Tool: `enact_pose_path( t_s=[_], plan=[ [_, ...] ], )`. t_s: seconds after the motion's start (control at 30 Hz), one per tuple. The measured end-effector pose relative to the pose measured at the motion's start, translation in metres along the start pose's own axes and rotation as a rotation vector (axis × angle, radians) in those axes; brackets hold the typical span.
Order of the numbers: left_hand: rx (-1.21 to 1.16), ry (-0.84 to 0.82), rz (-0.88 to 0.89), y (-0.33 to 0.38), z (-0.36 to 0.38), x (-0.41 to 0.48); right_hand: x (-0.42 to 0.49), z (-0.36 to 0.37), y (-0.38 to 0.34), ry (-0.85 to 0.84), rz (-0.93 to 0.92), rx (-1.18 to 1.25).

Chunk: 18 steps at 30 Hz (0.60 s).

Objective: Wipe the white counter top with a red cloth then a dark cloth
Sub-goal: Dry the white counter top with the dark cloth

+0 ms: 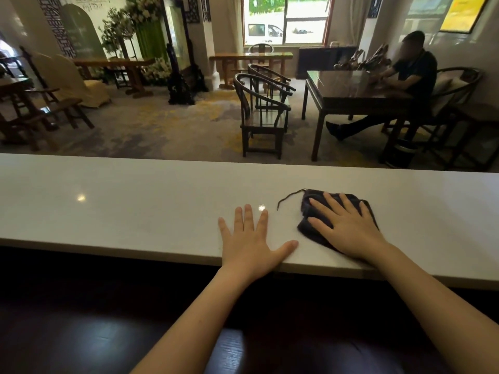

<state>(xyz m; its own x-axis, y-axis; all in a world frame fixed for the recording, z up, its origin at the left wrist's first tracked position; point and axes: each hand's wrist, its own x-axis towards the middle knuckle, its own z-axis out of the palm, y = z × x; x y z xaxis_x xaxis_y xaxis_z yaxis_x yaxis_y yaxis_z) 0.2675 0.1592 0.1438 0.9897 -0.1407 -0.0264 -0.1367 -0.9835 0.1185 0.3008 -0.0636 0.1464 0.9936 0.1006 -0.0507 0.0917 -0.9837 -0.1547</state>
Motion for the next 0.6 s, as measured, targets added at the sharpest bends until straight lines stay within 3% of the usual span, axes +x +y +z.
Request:
enact_pose_path(
  t_s=[0.23,0.6],
  plan=[
    [-0.027,-0.048,-0.002,-0.018,-0.007,0.005,0.046,-0.005,-0.05,0.01,-0.006,0.016],
    [-0.023,-0.024,-0.274,-0.166,-0.027,0.008,0.056,0.014,-0.168,-0.049,-0.259,0.065]
  ],
)
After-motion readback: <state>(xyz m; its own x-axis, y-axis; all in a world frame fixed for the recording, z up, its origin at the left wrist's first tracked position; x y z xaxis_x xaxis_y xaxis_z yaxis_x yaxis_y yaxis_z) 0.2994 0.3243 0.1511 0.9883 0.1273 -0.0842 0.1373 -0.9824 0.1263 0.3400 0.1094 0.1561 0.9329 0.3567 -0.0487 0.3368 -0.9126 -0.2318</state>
